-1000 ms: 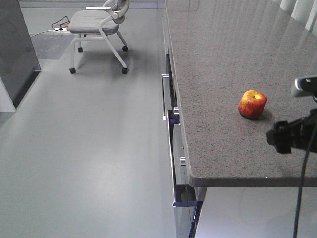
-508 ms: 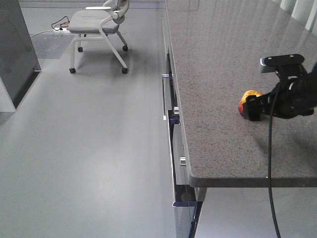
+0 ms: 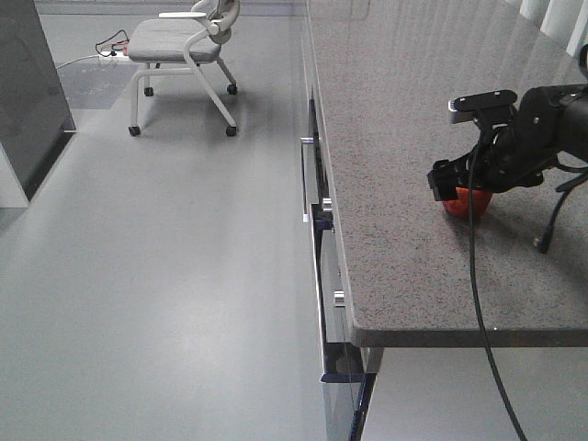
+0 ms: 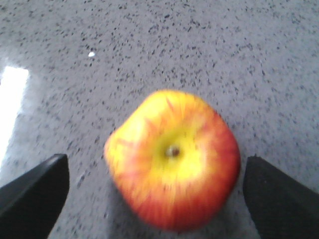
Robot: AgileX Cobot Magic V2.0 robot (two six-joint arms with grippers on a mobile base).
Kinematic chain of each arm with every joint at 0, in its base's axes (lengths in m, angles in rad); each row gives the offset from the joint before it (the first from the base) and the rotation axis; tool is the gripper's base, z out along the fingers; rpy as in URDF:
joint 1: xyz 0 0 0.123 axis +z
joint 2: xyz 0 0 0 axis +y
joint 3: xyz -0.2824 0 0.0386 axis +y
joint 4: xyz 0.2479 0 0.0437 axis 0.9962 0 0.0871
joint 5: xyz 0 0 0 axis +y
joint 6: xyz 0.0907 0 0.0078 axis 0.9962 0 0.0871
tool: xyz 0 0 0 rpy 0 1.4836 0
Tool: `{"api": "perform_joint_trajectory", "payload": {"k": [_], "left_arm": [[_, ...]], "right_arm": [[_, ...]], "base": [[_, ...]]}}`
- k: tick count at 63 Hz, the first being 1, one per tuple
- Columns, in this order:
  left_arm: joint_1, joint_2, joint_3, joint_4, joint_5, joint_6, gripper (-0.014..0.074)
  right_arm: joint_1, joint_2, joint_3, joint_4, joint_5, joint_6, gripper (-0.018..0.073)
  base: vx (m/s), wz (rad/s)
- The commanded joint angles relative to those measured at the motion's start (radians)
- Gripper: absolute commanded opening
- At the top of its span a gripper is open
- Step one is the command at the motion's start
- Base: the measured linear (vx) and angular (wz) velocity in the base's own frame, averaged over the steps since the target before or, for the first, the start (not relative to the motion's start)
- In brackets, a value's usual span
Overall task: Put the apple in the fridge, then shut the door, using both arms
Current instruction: 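Reach the right gripper down over the red-yellow apple, then close the right gripper on the apple and lift it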
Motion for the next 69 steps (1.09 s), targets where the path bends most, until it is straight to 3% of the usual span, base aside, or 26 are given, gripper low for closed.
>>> {"api": "perform_joint_trajectory", "payload": {"k": [1,18,41,49,69], "left_arm": [[-0.007,-0.015,0.021,-0.009,-0.068,-0.002,-0.0006],[-0.007,-0.015,0.021,-0.009,-0.068,-0.002,-0.0006],[-0.007,-0.015,0.021,-0.009,-0.068,-0.002,-0.0006],[-0.007,-0.015,0.021,-0.009,-0.068,-0.002,-0.0006],[-0.007,-0.015,0.021,-0.009,-0.068,-0.002,-0.0006]], "right_arm": [[-0.008,-0.013,-0.079,-0.013,-0.033,-0.008,0.0667],[-0.008,0.046,-0.129,-0.026,-0.018,-0.009,0.0609],[-0.008,0.034,-0.129,-0.024,0.002,0.025,0.0387],[-0.008,-0.001,-0.123,-0.019,0.011,0.020,0.0375],[0.031,-0.256,0.159,0.094,-0.132,-0.061,0.0378]], "base": [[0.00,0.00],[0.00,0.00],[0.00,0.00],[0.00,0.00],[0.00,0.00]]}}
